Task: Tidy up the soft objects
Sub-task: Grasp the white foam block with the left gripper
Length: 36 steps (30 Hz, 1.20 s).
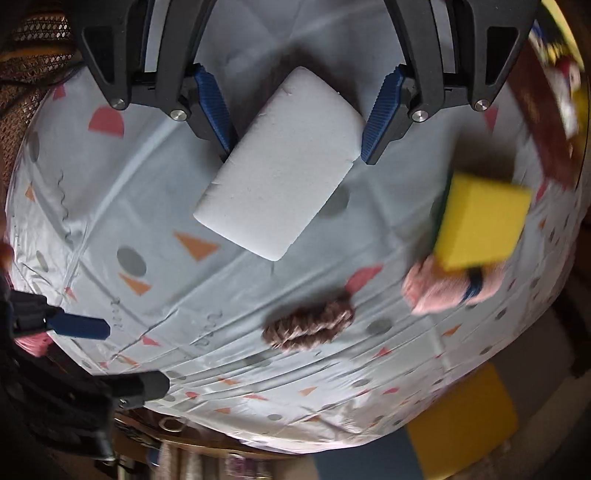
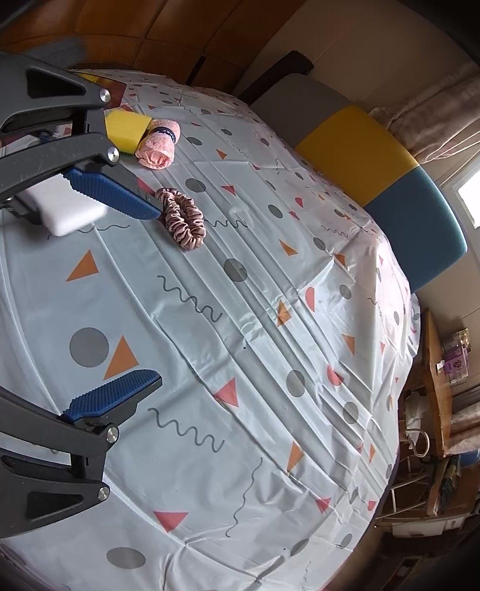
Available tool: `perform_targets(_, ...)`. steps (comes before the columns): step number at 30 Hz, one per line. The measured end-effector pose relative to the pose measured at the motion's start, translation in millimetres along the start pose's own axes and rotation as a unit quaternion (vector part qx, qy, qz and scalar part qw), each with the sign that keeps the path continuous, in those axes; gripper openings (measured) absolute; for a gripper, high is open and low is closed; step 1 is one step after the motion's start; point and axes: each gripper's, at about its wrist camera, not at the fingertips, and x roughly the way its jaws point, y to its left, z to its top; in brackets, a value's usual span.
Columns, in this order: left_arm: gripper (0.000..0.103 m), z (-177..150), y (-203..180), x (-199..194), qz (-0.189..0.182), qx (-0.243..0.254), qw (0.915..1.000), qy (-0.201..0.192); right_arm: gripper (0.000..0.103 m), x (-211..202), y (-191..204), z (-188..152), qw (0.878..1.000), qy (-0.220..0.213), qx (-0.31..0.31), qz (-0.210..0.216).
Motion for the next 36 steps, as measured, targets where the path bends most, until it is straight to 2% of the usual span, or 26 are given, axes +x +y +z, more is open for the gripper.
perform_targets(3, 0.076, -25, 2, -12, 0.013, -0.032, 0.9994, -0.002, 0.084, 2, 1, -3, 1.0, 0.007, -0.004, -0.002)
perform_targets(7, 0.089, -46, 0, -24, -0.037, -0.055, 0.9976, -0.021, 0.084, 5, 4, -5, 1.0, 0.011, -0.013, -0.007)
perform_targets(11, 0.093, -47, 2, -33, -0.045, -0.05, 0.9973, -0.031, 0.085, 7, 5, -7, 1.0, 0.015, -0.019, -0.015)
perform_targets(14, 0.101, -44, 8, -39, -0.034, -0.022, 0.9983, -0.042, 0.085, 9, 6, -9, 0.999, 0.023, -0.024, -0.016)
perform_targets(16, 0.101, -40, 9, -39, -0.019, 0.003, 0.9988, -0.044, 0.086, 10, 9, -10, 0.999, 0.027, -0.03, -0.015)
perform_targets(18, 0.101, -40, 12, -41, -0.024, 0.002, 0.9985, -0.049, 0.086, 12, 10, -11, 0.999, 0.029, -0.034, -0.016)
perform_targets(21, 0.101, -39, 28, -39, -0.045, -0.057, 0.9964, -0.044, 0.086, 12, 9, -10, 0.999, 0.031, -0.031, -0.016)
perform_targets(22, 0.101, -39, 39, -34, -0.054, -0.1, 0.993, -0.032, 0.086, 12, 8, -10, 0.999, 0.031, -0.029, -0.015)
perform_targets(24, 0.101, -42, 51, -33, -0.068, -0.149, 0.9862, -0.026, 0.087, 12, 9, -10, 0.999, 0.032, -0.03, -0.013)
perform_targets(25, 0.101, -40, 57, -33, -0.063, -0.166, 0.9836, -0.028, 0.087, 12, 10, -10, 0.999, 0.032, -0.031, -0.012)
perform_targets(28, 0.101, -29, 57, -29, -0.029, -0.164, 0.9856, -0.026, 0.087, 13, 15, -11, 0.999, 0.034, -0.04, -0.009)
perform_targets(31, 0.101, -15, 57, -12, -0.026, -0.171, 0.985, -0.003, 0.087, 14, 18, -12, 0.998, 0.035, -0.046, -0.007)
perform_targets(33, 0.096, -11, 54, -1, -0.017, -0.173, 0.9848, 0.006, 0.087, 13, 18, -12, 0.998, 0.032, -0.047, -0.008)
perform_targets(34, 0.083, -10, 53, 5, -0.011, -0.174, 0.9845, 0.014, 0.087, 13, 17, -12, 0.998, 0.032, -0.045, -0.008)
perform_targets(35, 0.08, -11, 53, 11, -0.01, -0.181, 0.9832, 0.02, 0.087, 13, 16, -12, 0.999, 0.032, -0.044, -0.007)
perform_targets(36, 0.077, -14, 53, 9, -0.006, -0.182, 0.9832, 0.007, 0.087, 14, 15, -12, 0.999, 0.033, -0.042, -0.007)
